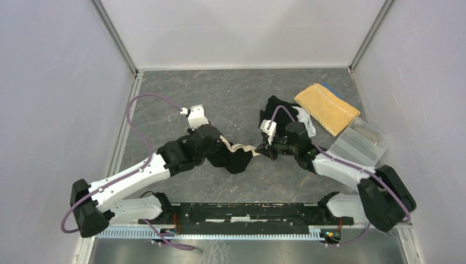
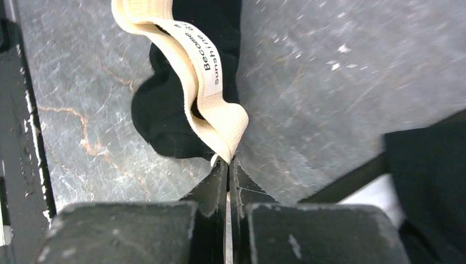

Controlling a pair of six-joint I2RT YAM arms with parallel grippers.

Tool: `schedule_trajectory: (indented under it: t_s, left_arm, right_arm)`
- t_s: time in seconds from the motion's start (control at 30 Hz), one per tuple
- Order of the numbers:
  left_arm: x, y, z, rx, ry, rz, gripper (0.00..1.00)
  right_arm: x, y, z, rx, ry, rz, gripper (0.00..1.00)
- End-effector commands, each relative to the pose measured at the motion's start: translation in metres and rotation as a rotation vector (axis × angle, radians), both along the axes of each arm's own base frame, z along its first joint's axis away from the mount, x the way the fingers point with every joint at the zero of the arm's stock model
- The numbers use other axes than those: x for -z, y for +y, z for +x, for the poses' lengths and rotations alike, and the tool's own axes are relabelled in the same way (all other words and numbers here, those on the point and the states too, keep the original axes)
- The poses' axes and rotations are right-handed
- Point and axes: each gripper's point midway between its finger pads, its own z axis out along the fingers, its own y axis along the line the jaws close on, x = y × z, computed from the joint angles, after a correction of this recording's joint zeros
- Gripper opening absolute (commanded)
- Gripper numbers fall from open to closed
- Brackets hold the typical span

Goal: Roll the underwear
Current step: Flatten out the underwear at the center of the board.

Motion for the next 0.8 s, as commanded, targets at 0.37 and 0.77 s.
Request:
schedule_trajectory:
  t_s: [0.37, 0.77]
  left_arm:
    - [-0.091, 0.039, 0.08, -0.055, -0.163, -0.118, 0.02]
    - [-0.062, 0.048, 0.101, -0.055, -0.128, -0.116, 0.02]
  right_arm:
    - [-0.158, -0.053, 0.066, 0.378, -0.296, -0.17, 0.0]
    - [-0.133, -0.033, 0.045, 0.28, -0.313, -0.371, 0.0]
